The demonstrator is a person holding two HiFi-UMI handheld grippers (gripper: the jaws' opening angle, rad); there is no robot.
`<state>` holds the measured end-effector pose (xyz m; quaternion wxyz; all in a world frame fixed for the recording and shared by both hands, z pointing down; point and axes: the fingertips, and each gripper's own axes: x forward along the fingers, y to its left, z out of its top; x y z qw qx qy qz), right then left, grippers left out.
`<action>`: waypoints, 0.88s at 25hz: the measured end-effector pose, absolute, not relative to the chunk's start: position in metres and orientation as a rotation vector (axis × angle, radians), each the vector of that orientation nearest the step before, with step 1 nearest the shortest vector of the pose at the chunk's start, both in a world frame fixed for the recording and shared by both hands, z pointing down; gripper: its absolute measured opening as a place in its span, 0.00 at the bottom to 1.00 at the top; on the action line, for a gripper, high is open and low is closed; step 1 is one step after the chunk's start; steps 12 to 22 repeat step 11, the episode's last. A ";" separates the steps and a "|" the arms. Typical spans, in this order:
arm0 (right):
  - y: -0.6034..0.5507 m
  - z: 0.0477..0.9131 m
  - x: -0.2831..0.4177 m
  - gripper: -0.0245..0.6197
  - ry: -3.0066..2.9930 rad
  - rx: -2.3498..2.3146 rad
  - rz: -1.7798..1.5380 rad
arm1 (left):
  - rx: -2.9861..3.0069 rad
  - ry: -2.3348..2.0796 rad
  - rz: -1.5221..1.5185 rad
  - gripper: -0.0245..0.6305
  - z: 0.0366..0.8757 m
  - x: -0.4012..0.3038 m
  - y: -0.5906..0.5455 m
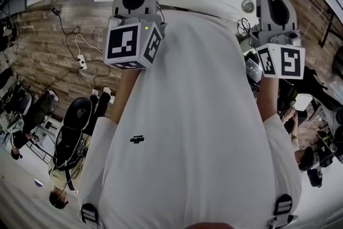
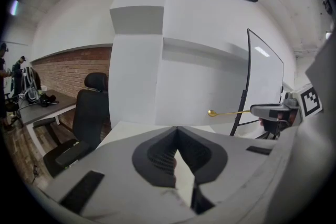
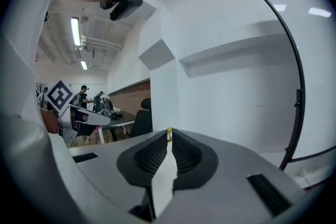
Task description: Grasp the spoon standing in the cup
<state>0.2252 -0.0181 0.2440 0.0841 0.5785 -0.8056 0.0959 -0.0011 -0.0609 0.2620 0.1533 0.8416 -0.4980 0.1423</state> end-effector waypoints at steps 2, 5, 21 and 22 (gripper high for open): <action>-0.021 0.245 0.223 0.09 -2.396 1.730 0.294 | 2.415 -1.415 0.415 0.06 0.264 -0.002 -0.065; -0.024 0.246 0.220 0.09 -2.390 1.729 0.300 | 2.417 -1.401 0.418 0.06 0.266 0.000 -0.068; -0.016 0.243 0.232 0.05 -2.388 1.734 0.285 | 2.426 -1.381 0.408 0.06 0.265 0.019 -0.056; -0.016 0.243 0.232 0.05 -2.388 1.734 0.285 | 2.426 -1.381 0.408 0.06 0.265 0.019 -0.056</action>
